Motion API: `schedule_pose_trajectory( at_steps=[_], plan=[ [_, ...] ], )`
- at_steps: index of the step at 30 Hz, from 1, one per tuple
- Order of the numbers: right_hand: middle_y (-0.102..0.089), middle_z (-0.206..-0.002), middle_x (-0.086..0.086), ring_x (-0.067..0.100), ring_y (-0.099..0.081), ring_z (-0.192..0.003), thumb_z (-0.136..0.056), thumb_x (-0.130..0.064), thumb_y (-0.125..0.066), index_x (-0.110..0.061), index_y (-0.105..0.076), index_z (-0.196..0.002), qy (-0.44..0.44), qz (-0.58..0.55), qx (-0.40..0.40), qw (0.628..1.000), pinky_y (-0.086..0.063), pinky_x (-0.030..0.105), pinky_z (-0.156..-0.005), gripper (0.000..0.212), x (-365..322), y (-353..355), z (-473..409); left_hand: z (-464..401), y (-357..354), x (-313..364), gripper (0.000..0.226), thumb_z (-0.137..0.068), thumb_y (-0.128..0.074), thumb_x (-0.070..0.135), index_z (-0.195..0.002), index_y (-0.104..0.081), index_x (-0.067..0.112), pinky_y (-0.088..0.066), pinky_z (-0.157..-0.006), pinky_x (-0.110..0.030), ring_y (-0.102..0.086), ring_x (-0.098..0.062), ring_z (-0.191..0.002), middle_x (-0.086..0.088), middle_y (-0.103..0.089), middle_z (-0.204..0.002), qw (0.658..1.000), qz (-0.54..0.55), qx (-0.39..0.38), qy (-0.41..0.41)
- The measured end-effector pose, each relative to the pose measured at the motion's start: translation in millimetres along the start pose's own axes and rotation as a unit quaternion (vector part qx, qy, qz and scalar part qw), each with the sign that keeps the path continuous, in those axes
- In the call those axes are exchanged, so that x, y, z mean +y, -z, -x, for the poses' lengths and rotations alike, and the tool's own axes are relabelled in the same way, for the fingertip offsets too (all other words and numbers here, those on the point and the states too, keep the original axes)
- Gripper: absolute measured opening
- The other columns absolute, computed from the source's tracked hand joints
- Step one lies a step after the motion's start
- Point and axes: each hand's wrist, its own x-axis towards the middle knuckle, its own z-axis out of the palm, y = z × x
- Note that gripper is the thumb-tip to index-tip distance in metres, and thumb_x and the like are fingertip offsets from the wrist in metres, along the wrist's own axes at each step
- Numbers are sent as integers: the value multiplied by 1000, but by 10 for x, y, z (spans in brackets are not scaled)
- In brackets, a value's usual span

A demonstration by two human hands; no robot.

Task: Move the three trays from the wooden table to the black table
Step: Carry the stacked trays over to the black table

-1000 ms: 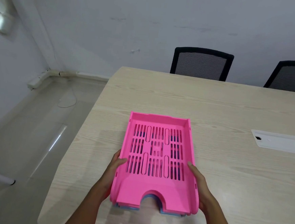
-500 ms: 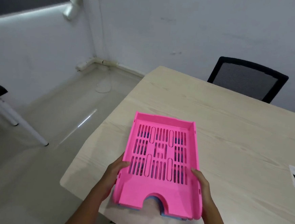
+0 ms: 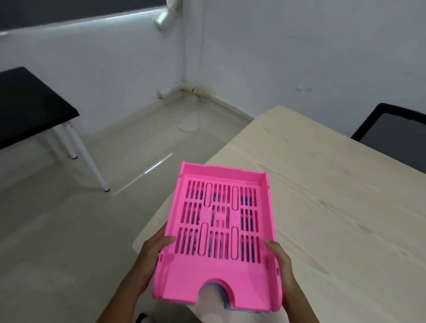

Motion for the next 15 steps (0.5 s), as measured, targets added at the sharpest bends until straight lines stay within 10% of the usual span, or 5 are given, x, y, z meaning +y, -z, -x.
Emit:
schedule_pose_trajectory(
  at_steps=[5, 15],
  plan=[
    [-71, -99, 24, 36, -70, -78, -43, -41, -94, 7, -55, -124, -20, -4, -100, 995, -60, 44, -69, 102, -46, -621, -259, -3, 517, 123, 76, -66, -74, 36, -137, -59, 16, -50, -96, -65, -68, -48, -105, -24, -73, -118, 998, 28, 39, -34],
    [-60, -116, 31, 40, -62, -96, -65, -39, -86, 10, -48, -135, -27, 83, -146, 985, -50, 54, -92, 94, 195, -2215, -1048, 268, 1943, 436, 50, -82, -66, 18, -132, -63, 13, -52, -95, -62, -70, -44, -101, -27, -73, -115, 982, 95, 151, -66]
  ],
)
